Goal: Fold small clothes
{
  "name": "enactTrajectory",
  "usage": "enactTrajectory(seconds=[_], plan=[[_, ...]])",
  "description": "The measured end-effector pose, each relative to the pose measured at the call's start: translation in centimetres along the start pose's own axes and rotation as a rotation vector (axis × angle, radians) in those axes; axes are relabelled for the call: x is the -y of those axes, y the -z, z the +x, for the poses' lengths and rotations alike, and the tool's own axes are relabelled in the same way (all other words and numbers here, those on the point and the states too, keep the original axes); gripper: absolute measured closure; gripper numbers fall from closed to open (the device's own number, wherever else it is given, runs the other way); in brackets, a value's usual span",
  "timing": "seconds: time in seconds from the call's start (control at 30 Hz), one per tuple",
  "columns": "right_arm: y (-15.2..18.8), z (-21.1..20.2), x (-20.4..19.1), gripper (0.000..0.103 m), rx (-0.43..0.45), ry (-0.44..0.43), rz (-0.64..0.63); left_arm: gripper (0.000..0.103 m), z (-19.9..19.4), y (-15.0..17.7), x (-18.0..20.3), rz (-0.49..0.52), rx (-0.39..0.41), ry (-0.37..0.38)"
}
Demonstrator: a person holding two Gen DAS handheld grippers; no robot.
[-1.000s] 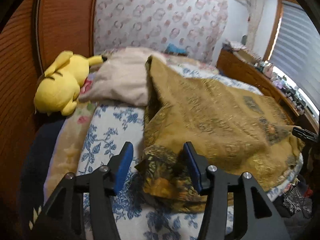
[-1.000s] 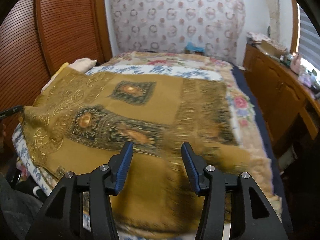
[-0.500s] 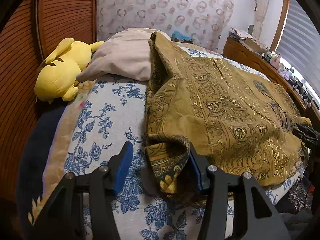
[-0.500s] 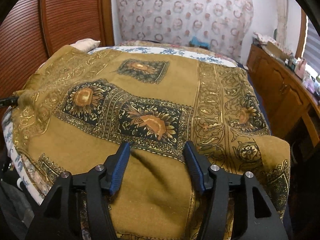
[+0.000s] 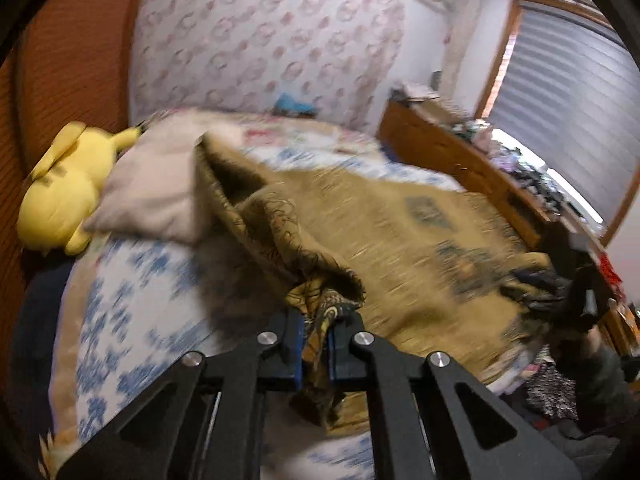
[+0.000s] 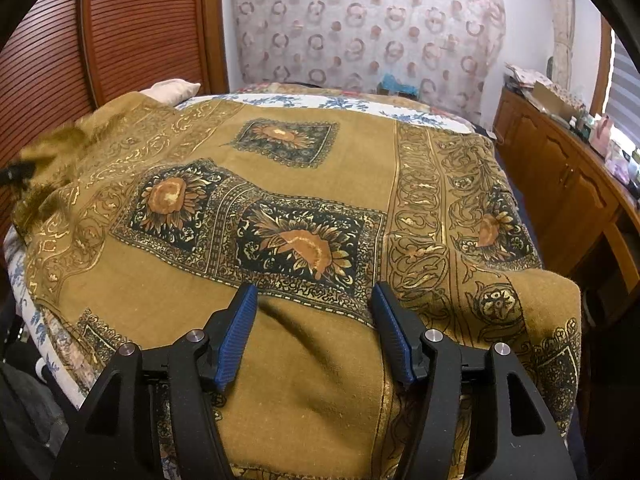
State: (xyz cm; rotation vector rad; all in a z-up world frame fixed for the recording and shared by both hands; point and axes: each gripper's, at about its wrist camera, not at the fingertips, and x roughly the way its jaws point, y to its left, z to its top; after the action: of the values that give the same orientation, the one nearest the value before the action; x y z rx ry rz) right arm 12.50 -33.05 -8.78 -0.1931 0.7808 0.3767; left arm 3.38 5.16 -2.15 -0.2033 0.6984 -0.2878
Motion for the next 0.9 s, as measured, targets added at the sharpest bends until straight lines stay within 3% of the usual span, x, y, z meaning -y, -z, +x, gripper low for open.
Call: enactTrajectory(seconds=[0.2,0.47,0.9], plan=[[0.0,-1.2,1.1,0.043,0.022,-0.042,0.052,0.100,1.1,-3.8,5.5,0.101,0.027,0.103],[0.7,-4.5,3.6,0.043,0.060,-0.018,0.072,0.100,3.8,-7.5,13.0,0.227,0.015,0.233],[2.9,-7.8,7.9,0.043,0.111,0.000,0.141,0.100,8.5,-10.1,23.9,0.370,-0.070,0.369]])
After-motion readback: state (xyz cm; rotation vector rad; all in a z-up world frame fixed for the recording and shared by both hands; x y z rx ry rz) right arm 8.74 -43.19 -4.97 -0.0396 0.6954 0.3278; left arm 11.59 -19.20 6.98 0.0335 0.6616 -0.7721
